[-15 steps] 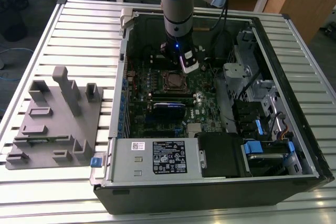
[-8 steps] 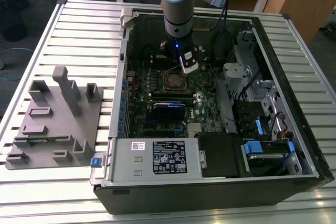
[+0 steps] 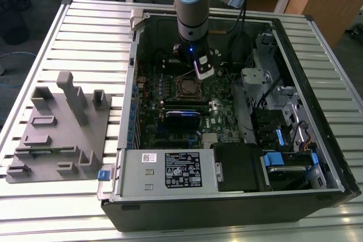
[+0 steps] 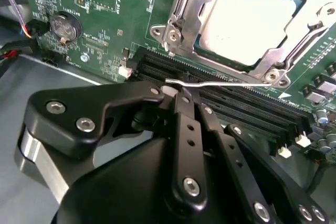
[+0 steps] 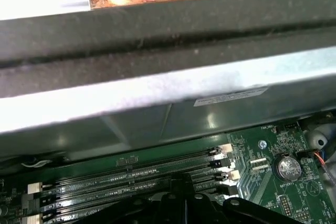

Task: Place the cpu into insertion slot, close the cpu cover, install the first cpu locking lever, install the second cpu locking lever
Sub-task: 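Install the first cpu locking lever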

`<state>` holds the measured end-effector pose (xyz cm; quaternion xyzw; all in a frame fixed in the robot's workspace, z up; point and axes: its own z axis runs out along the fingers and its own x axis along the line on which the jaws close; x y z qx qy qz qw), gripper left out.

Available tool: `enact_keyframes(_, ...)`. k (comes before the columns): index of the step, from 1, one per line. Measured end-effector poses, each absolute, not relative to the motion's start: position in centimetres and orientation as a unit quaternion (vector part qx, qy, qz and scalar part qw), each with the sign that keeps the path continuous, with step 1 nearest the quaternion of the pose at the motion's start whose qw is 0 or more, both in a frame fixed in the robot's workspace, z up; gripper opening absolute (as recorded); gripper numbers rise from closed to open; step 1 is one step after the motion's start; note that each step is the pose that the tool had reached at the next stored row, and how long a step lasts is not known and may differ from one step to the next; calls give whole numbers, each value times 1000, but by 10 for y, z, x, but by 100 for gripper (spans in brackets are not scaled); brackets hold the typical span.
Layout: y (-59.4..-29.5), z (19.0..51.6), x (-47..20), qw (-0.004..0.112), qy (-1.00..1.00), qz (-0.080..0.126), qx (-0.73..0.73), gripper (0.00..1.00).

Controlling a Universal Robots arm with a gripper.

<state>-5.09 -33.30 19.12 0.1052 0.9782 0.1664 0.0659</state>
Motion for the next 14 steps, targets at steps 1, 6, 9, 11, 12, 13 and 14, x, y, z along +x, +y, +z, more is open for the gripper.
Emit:
enact_keyframes(1,-333,191,-51,66,978,166,105,11)
enact_keyframes(6,-333,203,-51,66,978,166,105,11)
enact_keyframes(9,-333,212,-51,66,978,166,105,11)
enact_keyframes(11,-333,213,-51,66,978,166,105,11)
enact_keyframes(12,-333,213,-51,66,978,166,105,11)
enact_keyframes(13,-333,213,-51,66,978,166,105,11)
enact_keyframes(14,-333,213,-51,66,978,166,105,11)
